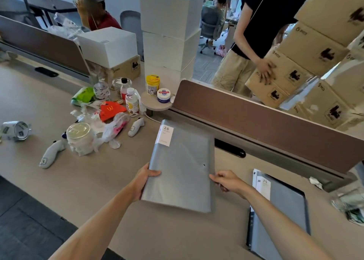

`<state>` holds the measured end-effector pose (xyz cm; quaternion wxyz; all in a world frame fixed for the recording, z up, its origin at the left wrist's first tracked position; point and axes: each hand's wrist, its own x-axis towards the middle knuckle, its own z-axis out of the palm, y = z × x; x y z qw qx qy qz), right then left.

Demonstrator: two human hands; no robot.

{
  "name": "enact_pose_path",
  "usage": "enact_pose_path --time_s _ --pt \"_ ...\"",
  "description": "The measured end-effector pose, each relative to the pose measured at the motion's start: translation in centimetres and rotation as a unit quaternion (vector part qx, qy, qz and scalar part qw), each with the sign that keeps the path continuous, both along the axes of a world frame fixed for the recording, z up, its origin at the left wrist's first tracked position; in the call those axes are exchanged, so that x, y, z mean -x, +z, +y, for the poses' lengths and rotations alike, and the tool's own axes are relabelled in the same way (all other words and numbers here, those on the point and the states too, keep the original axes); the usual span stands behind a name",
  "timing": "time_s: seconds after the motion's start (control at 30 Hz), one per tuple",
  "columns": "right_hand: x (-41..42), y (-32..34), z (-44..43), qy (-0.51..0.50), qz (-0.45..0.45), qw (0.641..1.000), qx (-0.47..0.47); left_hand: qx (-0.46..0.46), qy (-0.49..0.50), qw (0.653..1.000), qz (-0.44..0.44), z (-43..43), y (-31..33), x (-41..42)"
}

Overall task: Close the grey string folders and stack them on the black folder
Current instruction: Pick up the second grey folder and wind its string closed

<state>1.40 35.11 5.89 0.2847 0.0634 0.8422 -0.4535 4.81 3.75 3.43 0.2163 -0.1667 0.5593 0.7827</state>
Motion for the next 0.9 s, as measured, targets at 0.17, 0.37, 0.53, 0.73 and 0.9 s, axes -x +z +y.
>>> enact_pose_path --time_s 0.17,0.37,0.53,0.73,0.9 --pt "0.1 -2.1 -0.1 0.094 -0.010 0.989 -0.114 0.073 0.000 0.997 -0.033 -2.0 -3.2 -0.7" --pt "0.3 -4.3 0.1 0.122 -0.020 0.978 -0.170 0.351 -0.064 0.934 -0.035 -4.4 -7.9 -0.3" --pt "0.7 -5.8 -1.1 0.131 -0.011 0.973 -0.190 0.620 -0.173 0.761 0.078 -4.6 -9.6 0.5" --pt "-1.1 -8.4 -3.5 0.162 -0.010 0.956 -0.246 0.613 -0.333 0.645 0.312 -2.7 -11.8 2.7" --pt "-4.1 -10.5 -5.7 0.184 0.044 0.939 -0.288 0.565 -0.457 0.580 0.369 -0.5 -12.7 3.4"
